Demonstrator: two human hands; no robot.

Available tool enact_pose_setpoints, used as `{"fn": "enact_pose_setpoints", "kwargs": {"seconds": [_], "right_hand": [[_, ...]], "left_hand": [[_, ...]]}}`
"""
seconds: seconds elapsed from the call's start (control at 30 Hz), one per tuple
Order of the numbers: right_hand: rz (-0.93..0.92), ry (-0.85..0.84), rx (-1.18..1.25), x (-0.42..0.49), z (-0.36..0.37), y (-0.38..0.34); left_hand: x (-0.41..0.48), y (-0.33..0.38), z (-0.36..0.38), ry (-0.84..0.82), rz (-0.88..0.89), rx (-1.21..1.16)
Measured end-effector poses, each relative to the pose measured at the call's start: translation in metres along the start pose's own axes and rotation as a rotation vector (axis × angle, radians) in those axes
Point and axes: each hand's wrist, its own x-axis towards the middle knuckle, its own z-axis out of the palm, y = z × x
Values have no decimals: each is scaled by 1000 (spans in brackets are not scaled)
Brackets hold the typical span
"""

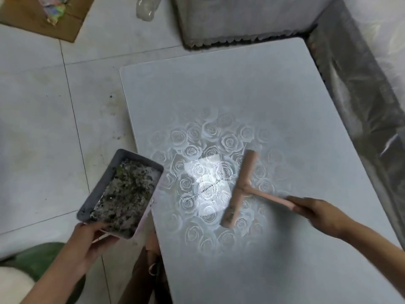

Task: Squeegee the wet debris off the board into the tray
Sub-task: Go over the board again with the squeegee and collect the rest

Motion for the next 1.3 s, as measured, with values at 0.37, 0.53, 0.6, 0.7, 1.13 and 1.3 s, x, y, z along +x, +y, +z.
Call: {"fn": "enact_pose_setpoints", "kwargs": {"seconds": [0.37, 0.53, 0.6, 0.7, 1.13, 1.3], "right_hand": [[11, 79, -80, 40, -66, 34], [-195, 16, -203, 76, -34, -45], [-299, 68, -342, 81, -35, -81], [-300, 142, -466, 79, -81, -107], [-123, 234, -229, 67, -36, -268], [-58, 210, -257, 28, -38, -254]], "left_hand": [[26, -10, -7, 24, -3, -230], [34, -4, -9, 52, -9, -298], [36, -1, -7, 54, -8, -323], [35, 5, -7, 53, 6, -341], [28, 21, -18, 74, 25, -268], [16, 29, -26, 70, 24, -229]]}}
